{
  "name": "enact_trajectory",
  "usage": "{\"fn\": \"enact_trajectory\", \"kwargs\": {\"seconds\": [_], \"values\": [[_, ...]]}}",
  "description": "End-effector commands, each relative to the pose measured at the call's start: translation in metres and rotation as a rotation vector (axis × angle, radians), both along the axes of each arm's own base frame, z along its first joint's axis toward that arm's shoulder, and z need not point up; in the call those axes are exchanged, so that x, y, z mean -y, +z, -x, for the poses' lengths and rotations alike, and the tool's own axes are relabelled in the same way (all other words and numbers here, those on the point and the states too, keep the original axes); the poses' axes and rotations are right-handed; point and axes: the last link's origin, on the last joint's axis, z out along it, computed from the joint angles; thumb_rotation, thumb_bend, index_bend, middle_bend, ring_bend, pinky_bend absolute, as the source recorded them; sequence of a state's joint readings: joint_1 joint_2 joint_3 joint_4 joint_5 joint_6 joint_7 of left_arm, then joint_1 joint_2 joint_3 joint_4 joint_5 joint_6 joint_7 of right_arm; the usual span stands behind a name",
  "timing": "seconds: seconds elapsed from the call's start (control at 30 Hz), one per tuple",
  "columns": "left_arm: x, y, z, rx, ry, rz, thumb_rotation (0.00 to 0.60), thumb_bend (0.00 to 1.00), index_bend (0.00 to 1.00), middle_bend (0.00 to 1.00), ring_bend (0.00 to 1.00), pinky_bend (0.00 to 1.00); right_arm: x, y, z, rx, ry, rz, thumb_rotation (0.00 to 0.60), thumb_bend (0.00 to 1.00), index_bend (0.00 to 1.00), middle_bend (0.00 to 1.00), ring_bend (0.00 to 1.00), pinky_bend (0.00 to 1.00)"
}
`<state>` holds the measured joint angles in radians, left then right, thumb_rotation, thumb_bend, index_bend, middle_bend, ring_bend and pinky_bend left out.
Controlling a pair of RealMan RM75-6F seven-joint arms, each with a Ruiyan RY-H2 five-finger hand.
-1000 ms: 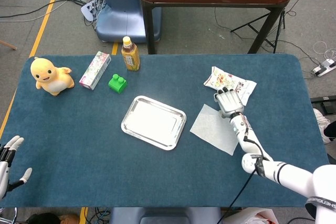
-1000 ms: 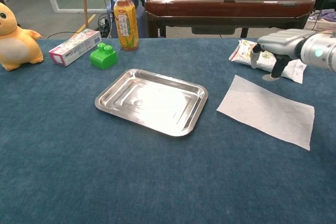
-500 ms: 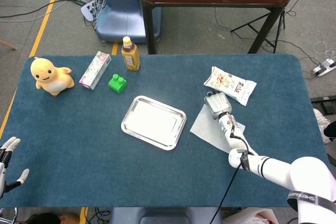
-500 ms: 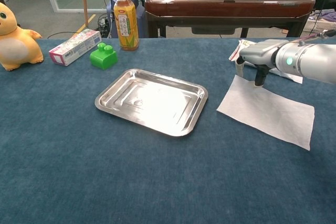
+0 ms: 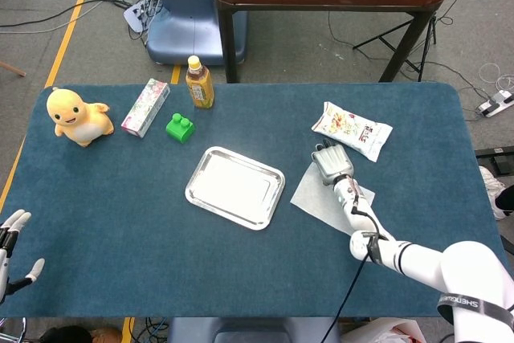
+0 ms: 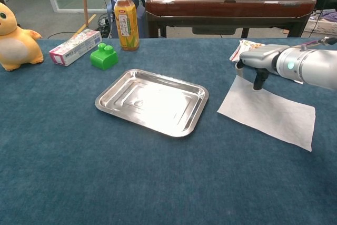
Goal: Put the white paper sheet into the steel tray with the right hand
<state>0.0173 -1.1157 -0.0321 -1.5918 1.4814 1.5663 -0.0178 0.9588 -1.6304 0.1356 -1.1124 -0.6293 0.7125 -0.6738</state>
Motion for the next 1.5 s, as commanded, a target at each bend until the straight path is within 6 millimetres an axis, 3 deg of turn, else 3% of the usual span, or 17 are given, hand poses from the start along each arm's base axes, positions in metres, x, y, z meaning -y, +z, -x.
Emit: {"fn": "enact_trajectory", "kwargs": {"seconds": [0.03,0.43,0.67,0.87,1.03,1.5], "values": [[0.000,0.000,0.000,0.000,-0.001,0.000,0.600,0.25,0.13,0.12,0.14,0.06,-0.002,-0.001,0.004,0.015,-0.001,0.004,0.600,0.46,0.47,0.21,0.06,0.29],[0.000,-0.001,0.000,-0.001,-0.001,0.002,0.600,0.25,0.13,0.12,0.14,0.06,-0.004,-0.001,0.009,0.045,0.008,0.034,0.600,0.46,0.58,0.29,0.06,0.29],[0.001,0.001,0.000,-0.003,0.005,-0.005,0.600,0.25,0.13,0.12,0.14,0.06,-0.007,0.003,0.002,0.113,0.032,0.028,0.600,0.46,0.64,0.32,0.09,0.29],[0.002,0.002,0.001,-0.005,0.009,-0.006,0.600,0.25,0.13,0.12,0.14,0.06,-0.013,0.029,-0.016,0.249,0.068,-0.001,0.600,0.46,0.67,0.35,0.12,0.29],[0.002,0.002,0.000,-0.005,0.003,-0.006,0.600,0.25,0.13,0.12,0.14,0.06,-0.013,0.037,-0.030,0.329,0.087,-0.017,0.600,0.46,0.68,0.37,0.14,0.29],[0.012,0.009,0.002,-0.009,0.019,-0.029,0.600,0.25,0.13,0.12,0.14,0.06,0.000,0.011,-0.101,0.612,0.026,-0.161,0.600,0.46,0.68,0.38,0.17,0.32]]}}
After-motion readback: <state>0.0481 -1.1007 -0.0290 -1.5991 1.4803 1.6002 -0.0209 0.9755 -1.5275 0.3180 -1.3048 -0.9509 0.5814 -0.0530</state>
